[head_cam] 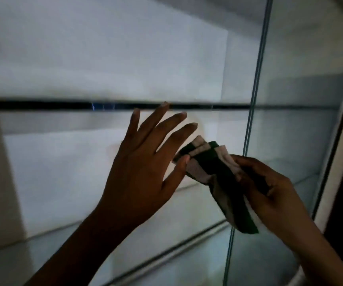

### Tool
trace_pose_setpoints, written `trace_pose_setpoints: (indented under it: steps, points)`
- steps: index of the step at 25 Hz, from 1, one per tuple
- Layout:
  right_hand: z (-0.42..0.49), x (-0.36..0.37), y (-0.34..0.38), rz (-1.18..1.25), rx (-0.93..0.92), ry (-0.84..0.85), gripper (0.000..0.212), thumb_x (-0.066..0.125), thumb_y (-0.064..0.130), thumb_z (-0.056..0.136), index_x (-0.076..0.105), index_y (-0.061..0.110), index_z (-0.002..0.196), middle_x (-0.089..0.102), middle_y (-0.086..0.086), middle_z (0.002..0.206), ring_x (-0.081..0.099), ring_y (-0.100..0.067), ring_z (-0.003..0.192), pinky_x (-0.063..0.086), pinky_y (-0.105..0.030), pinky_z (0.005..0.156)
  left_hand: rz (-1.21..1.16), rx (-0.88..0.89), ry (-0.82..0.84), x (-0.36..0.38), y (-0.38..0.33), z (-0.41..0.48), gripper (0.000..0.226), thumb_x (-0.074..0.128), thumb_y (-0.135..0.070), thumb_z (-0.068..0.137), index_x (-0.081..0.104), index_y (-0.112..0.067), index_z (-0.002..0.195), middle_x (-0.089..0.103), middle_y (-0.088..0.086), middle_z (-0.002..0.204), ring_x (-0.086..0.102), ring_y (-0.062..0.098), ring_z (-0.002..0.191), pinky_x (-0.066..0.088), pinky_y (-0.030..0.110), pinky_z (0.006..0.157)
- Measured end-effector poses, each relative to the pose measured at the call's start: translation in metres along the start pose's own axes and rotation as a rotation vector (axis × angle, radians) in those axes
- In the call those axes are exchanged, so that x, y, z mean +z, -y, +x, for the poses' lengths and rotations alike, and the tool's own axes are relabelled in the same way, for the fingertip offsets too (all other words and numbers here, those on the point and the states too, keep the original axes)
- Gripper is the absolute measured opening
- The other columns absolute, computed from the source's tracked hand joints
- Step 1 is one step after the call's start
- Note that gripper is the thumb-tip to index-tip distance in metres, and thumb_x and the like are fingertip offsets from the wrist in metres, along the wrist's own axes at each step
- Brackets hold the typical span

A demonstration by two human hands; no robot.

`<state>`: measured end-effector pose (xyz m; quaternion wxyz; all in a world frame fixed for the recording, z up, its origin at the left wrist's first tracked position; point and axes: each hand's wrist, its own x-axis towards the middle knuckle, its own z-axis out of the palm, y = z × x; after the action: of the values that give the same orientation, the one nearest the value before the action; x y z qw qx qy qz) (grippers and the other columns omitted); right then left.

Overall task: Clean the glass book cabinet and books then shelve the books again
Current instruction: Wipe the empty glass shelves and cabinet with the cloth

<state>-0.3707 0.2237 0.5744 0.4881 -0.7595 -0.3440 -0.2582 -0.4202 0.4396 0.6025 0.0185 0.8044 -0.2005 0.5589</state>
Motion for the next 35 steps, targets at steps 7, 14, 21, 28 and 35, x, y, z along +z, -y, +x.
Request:
trace_pose_setpoints:
  steps: [7,14,21,28,35]
  points:
    - [0.102,-0.029,0.046,-0.386,-0.250,-0.268,0.038,0.054,0.010,0.090,0.058,0.044,0.105,0.058,0.038,0.081,0.052,0.019,0.079,0.034,0.005,0.072,0.484,0.174,-0.085,0.022,0.046,0.061,0.047,0.065,-0.017,0.078,0.060,-0.008,0.124,0.062,0.013,0.124,0.050,0.033,0.125,0.037,0.057,0.100]
    - [0.203,-0.010,0.055,-1.051,-0.286,-0.270,0.045,0.047,0.010,0.090,0.045,0.017,0.134,0.056,-0.013,0.124,0.049,-0.031,0.109,0.044,-0.036,0.081,0.533,0.253,-0.117,0.039,0.053,0.072,0.037,0.067,-0.003,0.073,0.069,-0.002,0.110,0.067,0.022,0.110,0.060,0.043,0.106,0.048,0.056,0.089]
    - [0.252,0.012,-0.012,-1.067,0.051,0.378,0.044,0.049,0.026,0.094,0.041,0.018,0.137,0.050,-0.010,0.135,0.046,-0.028,0.122,0.037,-0.034,0.098,0.546,0.252,-0.082,0.041,0.053,0.065,0.055,0.017,0.002,0.097,0.069,-0.004,0.110,0.065,0.018,0.116,0.060,0.043,0.107,0.032,0.052,0.097]
    - [0.271,0.015,-0.019,-0.948,0.092,0.263,0.040,0.055,0.018,0.089,0.055,0.022,0.128,0.056,-0.009,0.126,0.050,-0.030,0.116,0.042,-0.034,0.092,0.477,0.231,-0.137,0.042,0.054,0.066,0.058,0.012,0.002,0.100,0.070,-0.003,0.109,0.066,0.017,0.115,0.062,0.041,0.105,0.033,0.050,0.097]
    - [0.286,-0.002,-0.042,-1.117,0.454,0.244,0.030,0.047,0.023,0.093,0.059,0.006,0.115,0.059,-0.011,0.120,0.056,-0.027,0.111,0.044,-0.034,0.092,0.504,0.277,-0.180,0.043,0.058,0.066,0.043,0.031,0.003,0.092,0.070,-0.004,0.109,0.067,0.016,0.114,0.063,0.039,0.103,0.035,0.050,0.097]
